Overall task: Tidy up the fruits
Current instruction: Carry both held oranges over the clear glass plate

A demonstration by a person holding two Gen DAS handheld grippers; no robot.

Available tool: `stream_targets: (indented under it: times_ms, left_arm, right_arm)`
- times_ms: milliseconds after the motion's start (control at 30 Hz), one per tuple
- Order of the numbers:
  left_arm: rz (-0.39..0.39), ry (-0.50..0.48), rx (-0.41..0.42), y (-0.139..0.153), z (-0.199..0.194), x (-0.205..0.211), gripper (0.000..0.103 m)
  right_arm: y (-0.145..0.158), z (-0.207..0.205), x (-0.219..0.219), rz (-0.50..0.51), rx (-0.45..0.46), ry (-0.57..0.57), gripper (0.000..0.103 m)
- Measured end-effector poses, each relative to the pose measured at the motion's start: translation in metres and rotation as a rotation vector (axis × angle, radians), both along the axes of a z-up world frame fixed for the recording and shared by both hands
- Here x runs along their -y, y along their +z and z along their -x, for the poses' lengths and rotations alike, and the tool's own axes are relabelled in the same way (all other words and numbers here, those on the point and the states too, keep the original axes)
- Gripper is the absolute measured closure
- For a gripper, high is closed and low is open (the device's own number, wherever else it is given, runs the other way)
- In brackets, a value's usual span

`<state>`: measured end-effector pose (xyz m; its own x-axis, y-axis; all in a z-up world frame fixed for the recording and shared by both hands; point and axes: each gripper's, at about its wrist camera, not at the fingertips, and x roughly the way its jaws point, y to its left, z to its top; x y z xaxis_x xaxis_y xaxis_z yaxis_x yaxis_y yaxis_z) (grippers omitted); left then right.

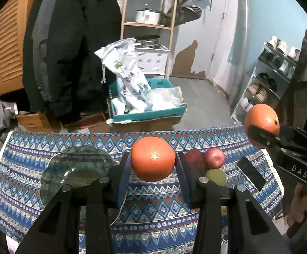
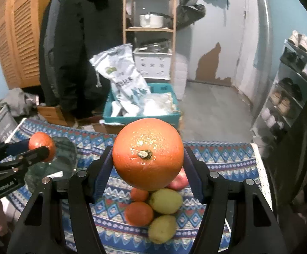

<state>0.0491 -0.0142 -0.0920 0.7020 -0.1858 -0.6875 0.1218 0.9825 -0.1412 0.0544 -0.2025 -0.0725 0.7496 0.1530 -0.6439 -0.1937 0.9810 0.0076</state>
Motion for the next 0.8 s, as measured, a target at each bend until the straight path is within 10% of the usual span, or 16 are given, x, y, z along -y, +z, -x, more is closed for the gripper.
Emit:
stream_targets:
  times_ms: [800]
  left_arm:
    - [0.031,0.178,-0.042,-0.016,0.003,-0.099,0.06]
  right_arm:
    - [-0.023,-0.032,-0.115,-0.029,-0.108,0.191,0.038]
